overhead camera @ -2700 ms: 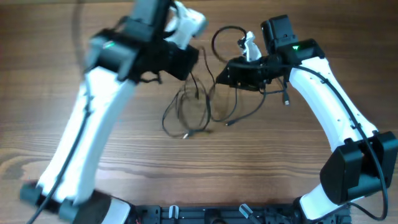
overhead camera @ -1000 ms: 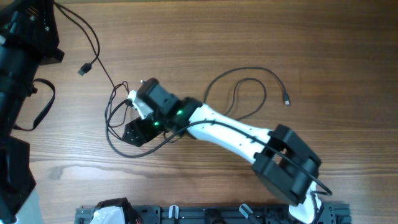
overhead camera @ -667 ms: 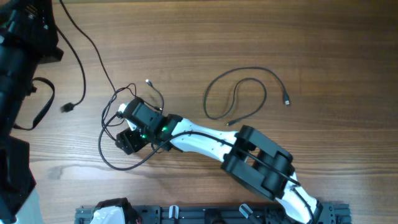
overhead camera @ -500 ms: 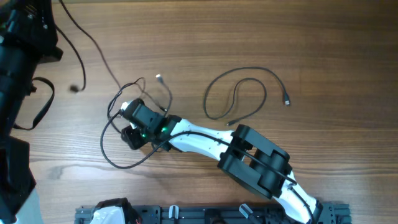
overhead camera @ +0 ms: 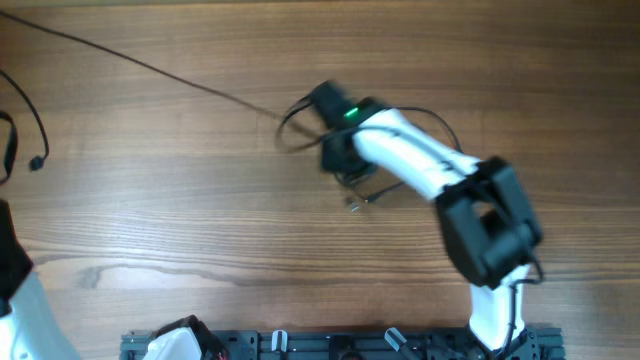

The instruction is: Untangle cables

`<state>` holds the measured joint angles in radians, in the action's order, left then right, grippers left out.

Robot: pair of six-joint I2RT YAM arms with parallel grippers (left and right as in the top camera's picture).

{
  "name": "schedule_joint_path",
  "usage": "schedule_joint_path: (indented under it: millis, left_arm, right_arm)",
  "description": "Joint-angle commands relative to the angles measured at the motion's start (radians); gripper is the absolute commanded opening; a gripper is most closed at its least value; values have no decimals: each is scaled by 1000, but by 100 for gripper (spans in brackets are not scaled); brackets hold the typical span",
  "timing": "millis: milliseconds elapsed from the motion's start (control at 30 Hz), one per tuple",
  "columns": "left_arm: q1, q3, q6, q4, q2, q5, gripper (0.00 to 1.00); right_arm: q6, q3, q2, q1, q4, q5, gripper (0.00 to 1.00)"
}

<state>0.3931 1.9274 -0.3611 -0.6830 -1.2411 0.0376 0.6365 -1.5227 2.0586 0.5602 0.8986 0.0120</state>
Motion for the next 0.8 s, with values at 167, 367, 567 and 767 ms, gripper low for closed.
schedule_joint_path:
  millis: [167,367,567,767]
  left_arm:
    - [9,6,70,22,-86,-204,4]
    - [9,6,70,21,-122,-222,4]
    - [25,6,70,21,-130,-223,4]
    - [43,6,69,10,-130,-221,4]
  right_arm:
    - [-297,12,-77,-370,99,84,4]
    - [-526,12,-77,-565,119,302,4]
    - [-498,12,-77,-766,136,331,4]
    - [-455,12,-77,-931,117,556,4]
